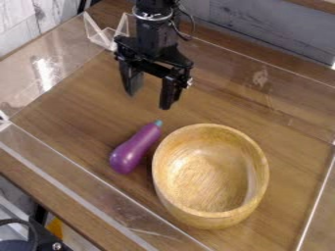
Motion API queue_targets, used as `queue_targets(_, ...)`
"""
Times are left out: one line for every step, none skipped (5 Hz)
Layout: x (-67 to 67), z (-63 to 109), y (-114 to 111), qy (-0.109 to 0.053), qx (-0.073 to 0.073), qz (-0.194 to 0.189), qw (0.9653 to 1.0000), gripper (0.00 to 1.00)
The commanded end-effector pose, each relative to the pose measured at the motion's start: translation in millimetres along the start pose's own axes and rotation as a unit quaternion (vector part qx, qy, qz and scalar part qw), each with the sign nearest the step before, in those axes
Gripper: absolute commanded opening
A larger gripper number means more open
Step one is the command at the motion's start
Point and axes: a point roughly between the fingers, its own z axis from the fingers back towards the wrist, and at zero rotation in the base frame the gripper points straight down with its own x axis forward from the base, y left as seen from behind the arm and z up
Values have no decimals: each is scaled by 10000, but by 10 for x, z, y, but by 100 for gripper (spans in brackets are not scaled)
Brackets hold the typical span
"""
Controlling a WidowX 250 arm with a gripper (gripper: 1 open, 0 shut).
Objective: Remove the purple eggplant from inside the brown bowl and put it on the table
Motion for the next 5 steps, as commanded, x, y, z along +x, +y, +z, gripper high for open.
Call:
queue_targets(54, 210, 46, -388, 40, 13, 9992, 100)
queue_targets(62, 213, 56, -403, 40, 15, 9992, 100)
queue_targets(68, 220, 64, -418, 38, 17, 9991, 100)
queue_targets(74, 226, 61, -438, 23, 26, 9990, 100)
queue_targets(81, 232, 62, -456, 14, 33, 9990, 100)
